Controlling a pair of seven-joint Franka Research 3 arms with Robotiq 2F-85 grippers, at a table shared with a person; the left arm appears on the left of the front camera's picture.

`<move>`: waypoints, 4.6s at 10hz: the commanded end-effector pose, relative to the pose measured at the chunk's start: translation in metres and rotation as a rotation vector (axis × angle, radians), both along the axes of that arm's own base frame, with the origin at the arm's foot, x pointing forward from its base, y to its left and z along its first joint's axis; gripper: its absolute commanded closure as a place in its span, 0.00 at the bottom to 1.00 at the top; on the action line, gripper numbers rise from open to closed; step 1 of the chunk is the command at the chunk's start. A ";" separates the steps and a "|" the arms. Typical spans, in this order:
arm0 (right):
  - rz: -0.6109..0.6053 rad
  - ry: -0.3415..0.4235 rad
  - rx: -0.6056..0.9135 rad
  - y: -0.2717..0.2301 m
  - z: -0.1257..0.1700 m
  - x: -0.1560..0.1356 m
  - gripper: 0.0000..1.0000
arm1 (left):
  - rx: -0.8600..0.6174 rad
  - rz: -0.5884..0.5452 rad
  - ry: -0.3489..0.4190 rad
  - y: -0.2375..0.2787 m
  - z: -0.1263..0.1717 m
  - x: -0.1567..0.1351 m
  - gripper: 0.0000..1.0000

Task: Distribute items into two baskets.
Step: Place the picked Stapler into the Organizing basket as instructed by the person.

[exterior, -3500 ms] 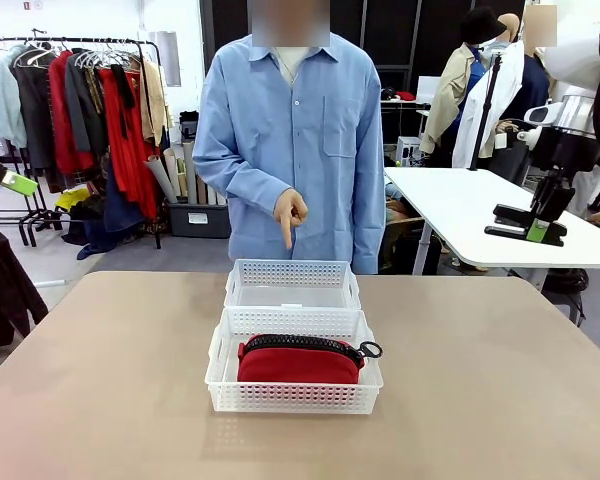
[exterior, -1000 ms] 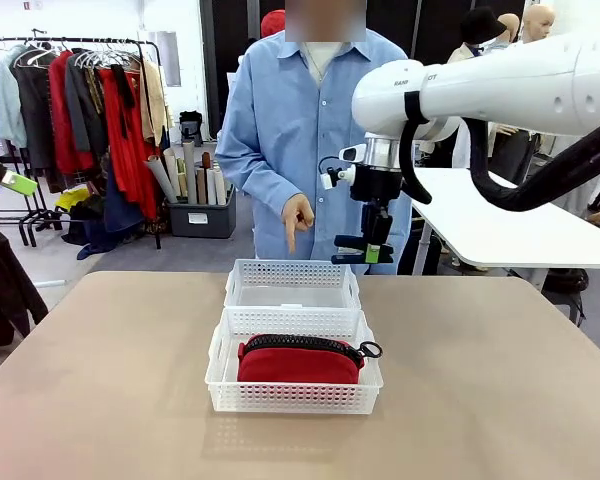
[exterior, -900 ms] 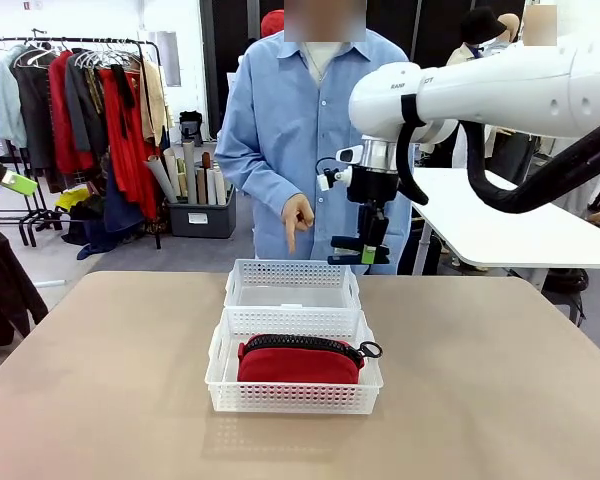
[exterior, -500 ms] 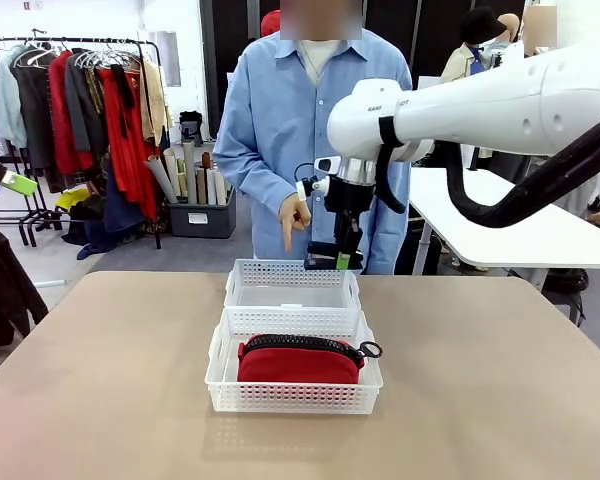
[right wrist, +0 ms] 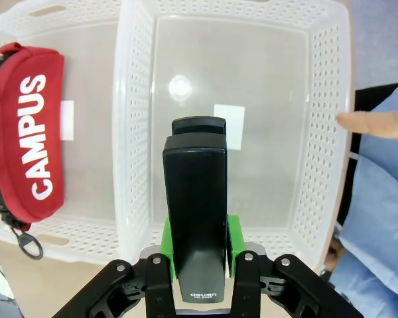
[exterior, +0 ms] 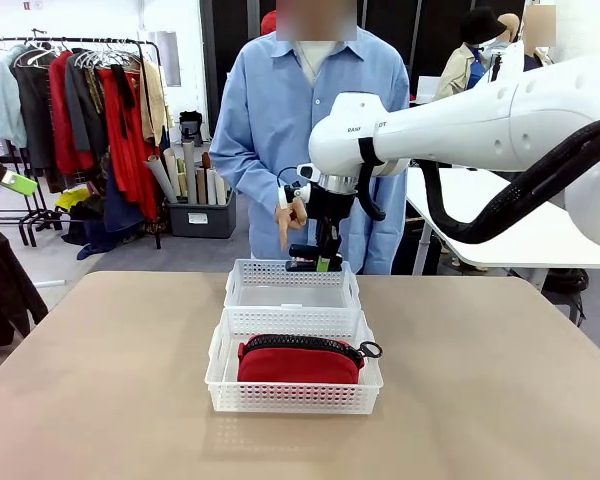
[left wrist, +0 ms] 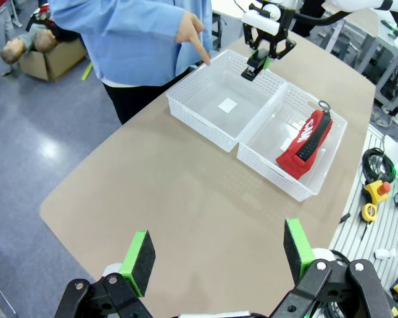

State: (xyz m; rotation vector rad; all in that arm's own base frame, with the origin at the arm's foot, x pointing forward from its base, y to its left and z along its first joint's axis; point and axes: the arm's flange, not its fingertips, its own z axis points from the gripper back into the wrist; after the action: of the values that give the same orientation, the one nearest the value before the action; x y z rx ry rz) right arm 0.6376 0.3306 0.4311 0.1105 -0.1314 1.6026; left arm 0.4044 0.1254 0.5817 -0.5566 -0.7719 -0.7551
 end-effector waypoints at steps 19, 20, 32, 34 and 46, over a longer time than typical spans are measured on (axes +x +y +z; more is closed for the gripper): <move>0.011 -0.022 0.007 0.010 -0.074 0.022 0.77 | -0.021 -0.009 -0.013 0.000 0.000 -0.001 0.00; 0.017 -0.014 0.006 0.011 -0.078 0.022 0.77 | -0.021 -0.009 -0.013 0.000 0.000 -0.001 0.00; 0.034 0.046 -0.005 0.010 -0.093 0.030 0.03 | -0.021 -0.009 -0.013 0.000 0.000 -0.001 0.00; 0.042 0.034 -0.007 0.009 -0.085 0.028 0.00 | -0.021 -0.009 -0.013 0.000 0.000 -0.001 0.00; 0.039 0.023 -0.001 0.008 -0.053 0.018 0.00 | -0.021 -0.009 -0.013 0.000 0.000 -0.001 0.00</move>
State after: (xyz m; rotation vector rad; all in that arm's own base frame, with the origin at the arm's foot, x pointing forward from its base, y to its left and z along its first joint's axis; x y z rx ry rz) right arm 0.6560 0.3376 0.3748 0.1343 -0.1039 1.6391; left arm 0.4044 0.1253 0.5817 -0.5567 -0.7718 -0.7552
